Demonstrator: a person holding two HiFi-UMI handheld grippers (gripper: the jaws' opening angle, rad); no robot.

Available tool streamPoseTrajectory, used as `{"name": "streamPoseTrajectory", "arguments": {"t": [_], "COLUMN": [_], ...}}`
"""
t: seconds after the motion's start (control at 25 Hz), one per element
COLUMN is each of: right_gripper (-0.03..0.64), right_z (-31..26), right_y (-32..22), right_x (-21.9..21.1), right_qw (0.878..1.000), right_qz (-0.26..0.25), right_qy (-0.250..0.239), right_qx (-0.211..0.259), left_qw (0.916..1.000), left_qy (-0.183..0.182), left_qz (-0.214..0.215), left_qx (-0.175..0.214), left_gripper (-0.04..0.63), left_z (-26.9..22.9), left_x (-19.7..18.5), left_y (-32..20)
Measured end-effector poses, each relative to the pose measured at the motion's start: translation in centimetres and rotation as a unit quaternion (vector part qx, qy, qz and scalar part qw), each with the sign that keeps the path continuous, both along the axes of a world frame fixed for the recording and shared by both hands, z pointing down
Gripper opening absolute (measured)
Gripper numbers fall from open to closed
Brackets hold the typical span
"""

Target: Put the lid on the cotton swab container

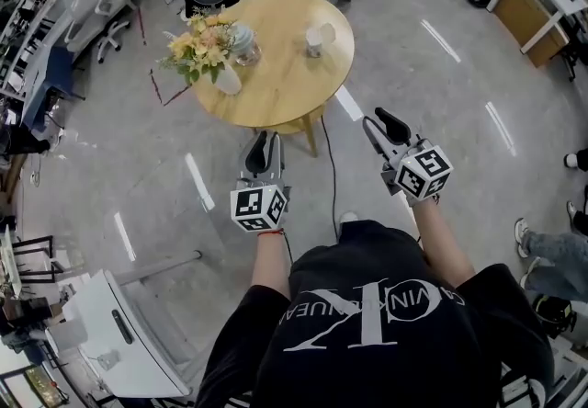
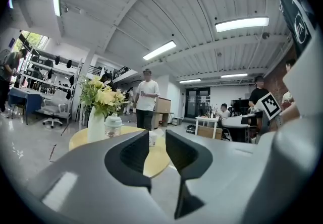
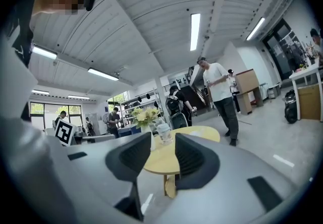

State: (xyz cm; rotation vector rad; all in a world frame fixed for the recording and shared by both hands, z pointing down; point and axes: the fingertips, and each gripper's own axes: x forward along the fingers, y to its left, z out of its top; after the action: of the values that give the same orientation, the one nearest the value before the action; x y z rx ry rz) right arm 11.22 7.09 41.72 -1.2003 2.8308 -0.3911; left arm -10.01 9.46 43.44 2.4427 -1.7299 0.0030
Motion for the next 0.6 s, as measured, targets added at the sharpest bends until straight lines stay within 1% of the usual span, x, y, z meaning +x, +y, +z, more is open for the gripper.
{"name": "streamPoseTrajectory", "arguments": {"t": [0.28, 0.6], "right_gripper": [0.114, 0.114], "right_z": [0.2, 1.0], "right_y": [-2.4, -4.7], "right_x": [1.0, 0.3], "right_qw": [1.0, 1.0], "right_qz": [-0.008, -0.02], "right_qy": [-0.003, -0.01], "right_qx": [-0.003, -0.014], "left_qw": [1.0, 0.9999], "left_qy": [-0.003, -0.01], "left_qz": [-0.001, 0.0], "left_qx": [0.0, -0.001], "left_gripper": [0.091, 0.092], "left_z": [0.0, -0.1], "left_x": [1.5, 1.5], "left_y": [-2.3, -4.8]}}
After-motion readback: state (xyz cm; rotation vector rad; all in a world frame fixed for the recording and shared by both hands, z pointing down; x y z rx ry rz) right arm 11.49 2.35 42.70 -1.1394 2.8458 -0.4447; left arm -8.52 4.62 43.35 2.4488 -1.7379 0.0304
